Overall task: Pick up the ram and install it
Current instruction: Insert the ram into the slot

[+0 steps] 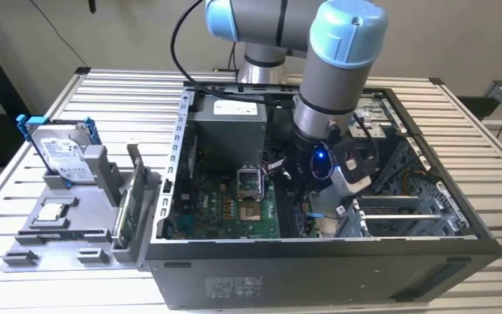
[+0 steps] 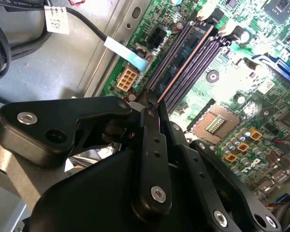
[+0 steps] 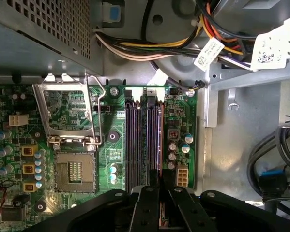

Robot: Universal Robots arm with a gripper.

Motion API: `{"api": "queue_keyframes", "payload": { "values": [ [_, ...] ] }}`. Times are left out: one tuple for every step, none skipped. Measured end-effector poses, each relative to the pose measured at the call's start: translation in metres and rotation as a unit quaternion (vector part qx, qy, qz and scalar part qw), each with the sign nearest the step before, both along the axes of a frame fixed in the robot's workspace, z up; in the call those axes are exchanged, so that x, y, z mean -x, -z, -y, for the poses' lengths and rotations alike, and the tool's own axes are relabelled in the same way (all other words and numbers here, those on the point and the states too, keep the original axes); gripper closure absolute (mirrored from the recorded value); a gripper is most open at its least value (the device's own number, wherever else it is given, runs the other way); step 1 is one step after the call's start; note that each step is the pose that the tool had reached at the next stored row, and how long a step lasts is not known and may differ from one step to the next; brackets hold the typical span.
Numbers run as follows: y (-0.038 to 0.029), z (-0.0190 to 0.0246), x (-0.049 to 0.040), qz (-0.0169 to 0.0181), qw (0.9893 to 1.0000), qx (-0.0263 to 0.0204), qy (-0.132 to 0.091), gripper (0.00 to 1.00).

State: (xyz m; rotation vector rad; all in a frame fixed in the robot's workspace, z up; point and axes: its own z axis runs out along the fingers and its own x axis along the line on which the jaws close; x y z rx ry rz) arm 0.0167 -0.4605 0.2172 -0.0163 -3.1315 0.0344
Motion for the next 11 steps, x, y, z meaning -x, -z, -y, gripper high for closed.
{"api": "queue_keyframes", "payload": {
  "values": [
    [0.0000, -0.0001, 0.0000, 0.0000, 1.0000, 0.0000, 0.000, 0.86],
    [0.0001, -0.0002, 0.0000, -0.0001, 1.0000, 0.0001, 0.000, 0.86],
    [0.0006, -0.0002, 0.0000, 0.0000, 1.0000, 0.0000, 0.000, 0.86],
    [0.0013, -0.0002, 0.0000, 0.0000, 1.0000, 0.0000, 0.000, 0.86],
    [0.0020, -0.0002, 0.0001, -0.0001, 1.0000, 0.0000, 0.000, 0.86],
    [0.0028, -0.0002, 0.0001, 0.0000, 1.0000, 0.0000, 0.000, 0.86],
    [0.0031, -0.0002, 0.0001, -0.0001, 1.0000, 0.0000, 0.000, 0.86],
    [0.0031, -0.0002, 0.0001, -0.0001, 1.0000, 0.0000, 0.000, 0.86],
    [0.0031, -0.0002, 0.0001, -0.0001, 1.0000, 0.0001, 0.000, 0.86],
    [0.0031, -0.0002, 0.0001, -0.0001, 1.0000, 0.0001, 0.000, 0.86],
    [0.0031, -0.0002, 0.0001, -0.0001, 1.0000, 0.0001, 0.000, 0.86]
  ]
}}
